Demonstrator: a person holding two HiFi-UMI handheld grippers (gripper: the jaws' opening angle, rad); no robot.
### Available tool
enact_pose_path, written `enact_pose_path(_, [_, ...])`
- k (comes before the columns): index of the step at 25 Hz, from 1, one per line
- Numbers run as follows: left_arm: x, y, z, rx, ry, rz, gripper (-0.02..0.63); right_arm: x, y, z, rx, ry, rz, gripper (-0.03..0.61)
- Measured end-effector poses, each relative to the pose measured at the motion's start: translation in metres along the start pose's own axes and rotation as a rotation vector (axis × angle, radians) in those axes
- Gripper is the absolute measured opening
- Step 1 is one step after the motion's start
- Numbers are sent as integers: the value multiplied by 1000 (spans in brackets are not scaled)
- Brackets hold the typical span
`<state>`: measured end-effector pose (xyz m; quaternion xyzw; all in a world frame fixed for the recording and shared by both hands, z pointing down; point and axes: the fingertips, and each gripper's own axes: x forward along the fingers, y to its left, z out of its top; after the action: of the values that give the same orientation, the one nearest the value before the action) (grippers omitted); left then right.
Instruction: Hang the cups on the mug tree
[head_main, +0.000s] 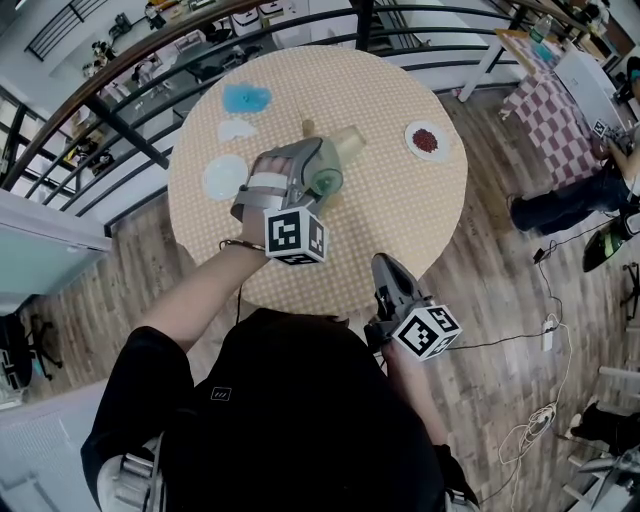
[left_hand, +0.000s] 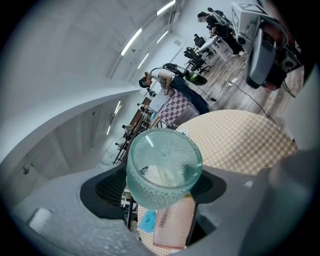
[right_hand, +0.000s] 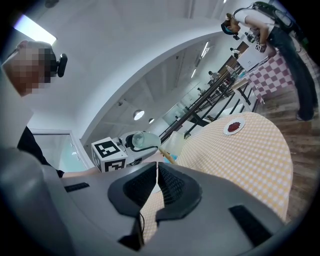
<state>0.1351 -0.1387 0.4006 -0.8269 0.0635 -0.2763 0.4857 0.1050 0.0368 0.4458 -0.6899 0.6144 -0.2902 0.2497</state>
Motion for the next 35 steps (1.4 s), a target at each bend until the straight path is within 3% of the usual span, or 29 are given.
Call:
enact_pose_path(14, [1, -3, -9, -66, 33, 8, 449, -9, -6, 2, -17, 38, 15, 21])
enact_pose_path(31, [-45, 0, -23, -186, 58, 81, 442, -10, 7, -7, -33, 114, 93, 21])
enact_pose_path(32, [-50, 1, -23, -204, 46, 91, 413, -9, 9, -8, -34, 117, 101, 20])
enact_pose_path(34, [-61, 4, -24, -258, 14, 115, 220, -7, 12, -12, -50, 132, 115, 20])
enact_pose_path(35, [-66, 6, -25, -293, 2, 121, 156, -6, 14, -13, -62, 141, 120, 21])
